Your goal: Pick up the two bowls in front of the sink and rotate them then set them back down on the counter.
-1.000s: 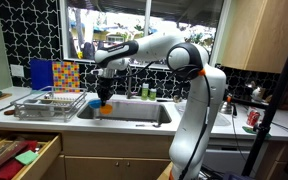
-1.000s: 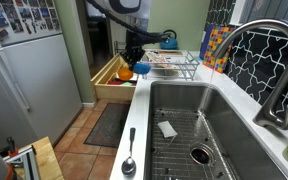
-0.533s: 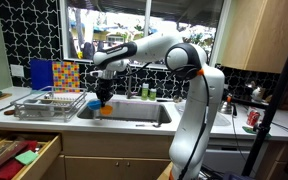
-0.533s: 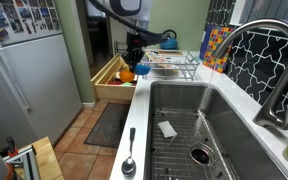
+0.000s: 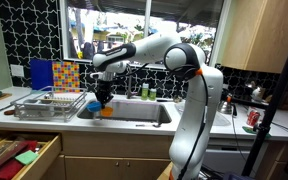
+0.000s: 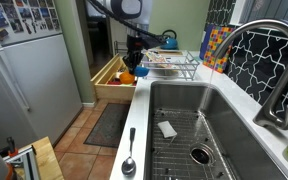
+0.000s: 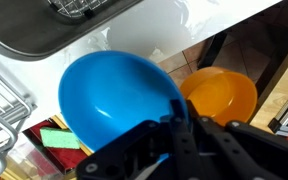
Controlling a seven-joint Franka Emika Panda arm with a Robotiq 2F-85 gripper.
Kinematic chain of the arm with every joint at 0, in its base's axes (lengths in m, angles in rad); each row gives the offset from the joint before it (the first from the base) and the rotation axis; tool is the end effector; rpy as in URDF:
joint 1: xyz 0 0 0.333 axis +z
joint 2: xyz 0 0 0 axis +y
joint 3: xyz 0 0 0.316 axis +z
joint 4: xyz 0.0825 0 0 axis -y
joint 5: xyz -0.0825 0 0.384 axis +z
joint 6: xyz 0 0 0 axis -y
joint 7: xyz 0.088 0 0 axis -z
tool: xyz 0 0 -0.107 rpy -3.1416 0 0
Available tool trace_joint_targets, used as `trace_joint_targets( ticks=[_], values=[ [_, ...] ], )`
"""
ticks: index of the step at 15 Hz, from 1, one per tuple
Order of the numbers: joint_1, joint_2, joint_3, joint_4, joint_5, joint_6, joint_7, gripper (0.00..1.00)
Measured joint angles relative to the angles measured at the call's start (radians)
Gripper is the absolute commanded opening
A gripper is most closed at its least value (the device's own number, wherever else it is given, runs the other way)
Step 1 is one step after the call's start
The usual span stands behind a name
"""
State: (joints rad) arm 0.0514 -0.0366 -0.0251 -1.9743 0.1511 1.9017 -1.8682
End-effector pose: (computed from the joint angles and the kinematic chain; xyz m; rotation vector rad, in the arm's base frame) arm 0.5428 0.0251 0.4817 -1.8282 -2.4079 -0.1394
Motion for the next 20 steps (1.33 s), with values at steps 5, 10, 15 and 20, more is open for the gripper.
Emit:
trace_joint_targets(
  ticks=[5,10,15,20],
  values=[
    [-0.003,0.008,0.0,-0.023,0.003,0.04,-0.133,0.02],
    [-0.003,0.016,0.006,-0.075,0.003,0.12,-0.186,0.02],
    [-0.004,0.026,0.006,-0.103,0.002,0.167,-0.255,0.02],
    [-0.011,0.038,0.006,-0.124,-0.005,0.216,-0.294,0.02]
  ],
)
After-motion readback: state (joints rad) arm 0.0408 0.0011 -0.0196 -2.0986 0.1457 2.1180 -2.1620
